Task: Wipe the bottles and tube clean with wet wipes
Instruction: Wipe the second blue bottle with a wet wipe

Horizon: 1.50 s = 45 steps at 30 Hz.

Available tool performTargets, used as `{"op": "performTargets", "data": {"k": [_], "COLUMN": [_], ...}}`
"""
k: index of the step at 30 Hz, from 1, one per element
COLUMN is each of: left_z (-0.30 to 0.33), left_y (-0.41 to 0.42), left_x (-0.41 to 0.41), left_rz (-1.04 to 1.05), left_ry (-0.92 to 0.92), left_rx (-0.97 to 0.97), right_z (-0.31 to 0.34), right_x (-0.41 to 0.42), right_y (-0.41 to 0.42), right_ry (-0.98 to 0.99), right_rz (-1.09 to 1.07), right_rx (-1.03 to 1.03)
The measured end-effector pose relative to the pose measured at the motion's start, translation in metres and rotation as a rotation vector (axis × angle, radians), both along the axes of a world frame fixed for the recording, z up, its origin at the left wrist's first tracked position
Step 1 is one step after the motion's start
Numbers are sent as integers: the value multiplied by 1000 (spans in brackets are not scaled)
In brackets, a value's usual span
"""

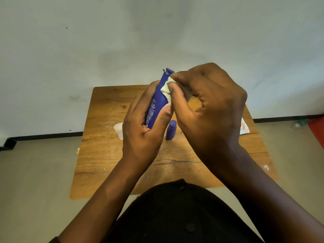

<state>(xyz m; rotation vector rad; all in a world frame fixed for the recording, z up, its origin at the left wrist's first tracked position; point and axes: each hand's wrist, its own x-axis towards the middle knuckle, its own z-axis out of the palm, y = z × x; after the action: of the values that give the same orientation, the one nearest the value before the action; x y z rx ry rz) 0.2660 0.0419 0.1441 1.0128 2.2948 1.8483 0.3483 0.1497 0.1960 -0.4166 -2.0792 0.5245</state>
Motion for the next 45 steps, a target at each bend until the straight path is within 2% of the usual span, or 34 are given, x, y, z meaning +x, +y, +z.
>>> {"op": "performTargets", "data": {"k": [4, 8, 13, 17, 23, 25, 32, 41, 45], "left_z": [-4, -4, 1, -1, -4, -3, 4, 6, 10], "left_y": [-3, -2, 1, 3, 4, 3, -2, -7, -8], "left_x": [-1, 1, 4, 0, 1, 2, 10, 10, 10], "left_rz": [77, 134, 66, -23, -182, -266, -489, -923, -1137], "left_ry": [135, 170, 86, 6, -132, -216, -674, -1208, -1322], "left_rx": [-103, -119, -30, 9, 71, 103, 178, 347, 462], "right_z": [5, 5, 3, 6, 6, 7, 6, 3, -6], "right_x": [-5, -8, -7, -4, 8, 11, 15, 18, 13], "right_y": [-4, -6, 0, 6, 12, 15, 27, 43, 42], "right_ry": [-56, -54, 38, 83, 72, 82, 98, 98, 73], "right_rz": [-32, -33, -1, 76, 174, 201, 333, 493, 510], "right_rx": [8, -3, -115, -286, -432, -445, -523, -522, -508]}}
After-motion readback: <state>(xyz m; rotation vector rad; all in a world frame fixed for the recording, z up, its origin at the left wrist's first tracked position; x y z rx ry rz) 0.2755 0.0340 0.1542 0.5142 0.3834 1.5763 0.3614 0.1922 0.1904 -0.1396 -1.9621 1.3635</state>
